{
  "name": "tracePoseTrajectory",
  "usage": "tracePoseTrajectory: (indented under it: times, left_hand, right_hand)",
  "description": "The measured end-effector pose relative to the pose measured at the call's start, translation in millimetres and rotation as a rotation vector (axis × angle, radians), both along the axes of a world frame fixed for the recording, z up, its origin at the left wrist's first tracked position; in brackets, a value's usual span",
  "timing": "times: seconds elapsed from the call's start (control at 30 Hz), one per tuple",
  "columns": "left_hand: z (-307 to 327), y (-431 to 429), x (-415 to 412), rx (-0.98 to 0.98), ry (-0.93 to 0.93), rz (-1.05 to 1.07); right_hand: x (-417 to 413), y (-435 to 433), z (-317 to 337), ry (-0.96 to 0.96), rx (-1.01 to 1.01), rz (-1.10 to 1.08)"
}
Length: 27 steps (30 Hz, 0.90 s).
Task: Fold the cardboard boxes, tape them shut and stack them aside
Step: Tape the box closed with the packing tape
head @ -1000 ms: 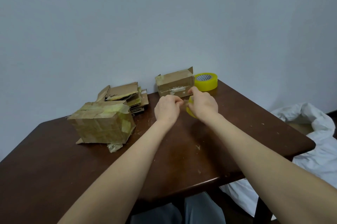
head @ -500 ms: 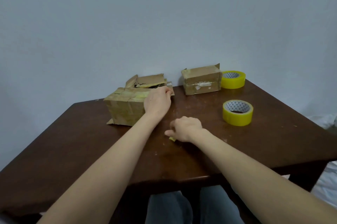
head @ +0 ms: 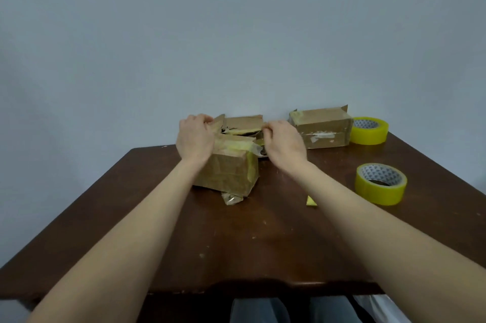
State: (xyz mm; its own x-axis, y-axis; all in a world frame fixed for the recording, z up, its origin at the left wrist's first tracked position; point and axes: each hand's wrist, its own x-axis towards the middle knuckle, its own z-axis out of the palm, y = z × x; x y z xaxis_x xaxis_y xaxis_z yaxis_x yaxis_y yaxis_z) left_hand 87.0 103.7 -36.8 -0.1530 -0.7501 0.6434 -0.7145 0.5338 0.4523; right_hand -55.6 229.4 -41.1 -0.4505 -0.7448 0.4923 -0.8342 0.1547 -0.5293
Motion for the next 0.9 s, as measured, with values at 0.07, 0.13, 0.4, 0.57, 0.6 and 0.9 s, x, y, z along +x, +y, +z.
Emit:
tracePoseTrajectory:
  times: [0.07, 0.13, 0.4, 0.57, 0.6, 0.9]
  left_hand:
    - [-1, -15, 8, 0.054, -0.084, 0.032]
    - [-2, -26, 12, 0.144, -0.153, 0.027]
    - [-22, -61, 24, 0.471, -0.312, -0.088]
    - [-22, -53, 29, 0.456, -0.356, -0.013]
    - [-22, -53, 31, 0.498, -0.327, -0.009]
    - [-26, 2, 10, 0.653, -0.320, -0.028]
  right_hand:
    - [26, -15, 7, -0.006, 0.033, 0.085]
    - [47, -32, 1, -0.037, 0.135, 0.134]
    - [60, -66, -29, -0.448, 0.320, 0.072]
    - [44, -65, -26, -0.694, 0.254, 0.076]
    - [39, -63, -23, -0.720, 0.261, 0.069]
    - [8, -33, -6, -0.316, 0.526, -0.088]
